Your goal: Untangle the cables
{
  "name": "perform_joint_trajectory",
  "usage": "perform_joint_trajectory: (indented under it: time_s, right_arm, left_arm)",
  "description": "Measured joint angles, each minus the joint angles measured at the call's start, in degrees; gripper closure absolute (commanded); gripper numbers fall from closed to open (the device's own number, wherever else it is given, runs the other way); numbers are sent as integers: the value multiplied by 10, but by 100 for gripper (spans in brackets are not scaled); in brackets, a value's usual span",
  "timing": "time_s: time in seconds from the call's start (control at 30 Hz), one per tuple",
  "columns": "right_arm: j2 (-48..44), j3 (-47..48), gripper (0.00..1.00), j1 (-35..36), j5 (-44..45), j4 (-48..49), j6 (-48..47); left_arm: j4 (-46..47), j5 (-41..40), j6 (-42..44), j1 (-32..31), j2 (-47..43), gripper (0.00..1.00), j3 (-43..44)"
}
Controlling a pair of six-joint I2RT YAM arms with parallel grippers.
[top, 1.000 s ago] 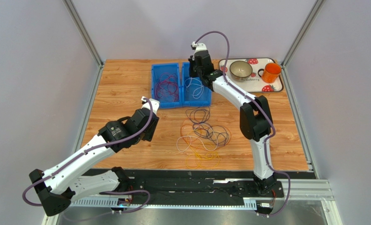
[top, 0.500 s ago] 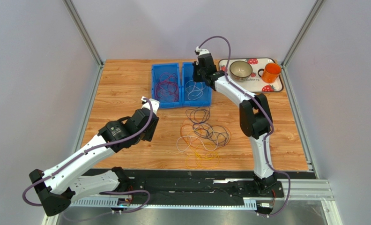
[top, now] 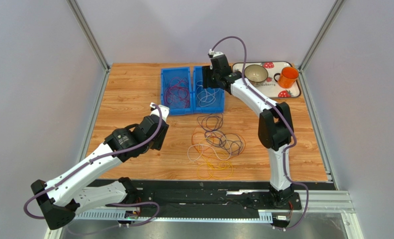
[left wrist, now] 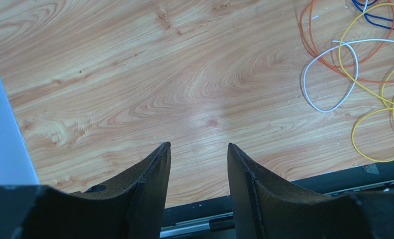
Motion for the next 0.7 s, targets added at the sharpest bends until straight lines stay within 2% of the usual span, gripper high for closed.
perform_joint_trajectory:
  time_s: [0.17, 0.27, 0.47, 0.57, 0.7]
  right_arm:
    - [-85, -26, 37, 0, 21, -32, 4]
    - [-169, -87, 38, 2, 21, -28, 12]
    - [-291, -247, 40, 16, 14, -25, 32]
    - [-311, -306, 40, 20, 4, -23, 47]
    - [-367, -438, 42, 24, -23, -28, 83]
  left_arm:
    - [0, 0, 0, 0, 1, 45, 0]
    - [0, 0, 0, 0, 1, 45, 0]
    - [0, 0, 0, 0, 7, 45, 0]
    - [0, 1, 0, 0, 15, 48, 0]
    - [0, 1, -5, 0, 17, 49, 0]
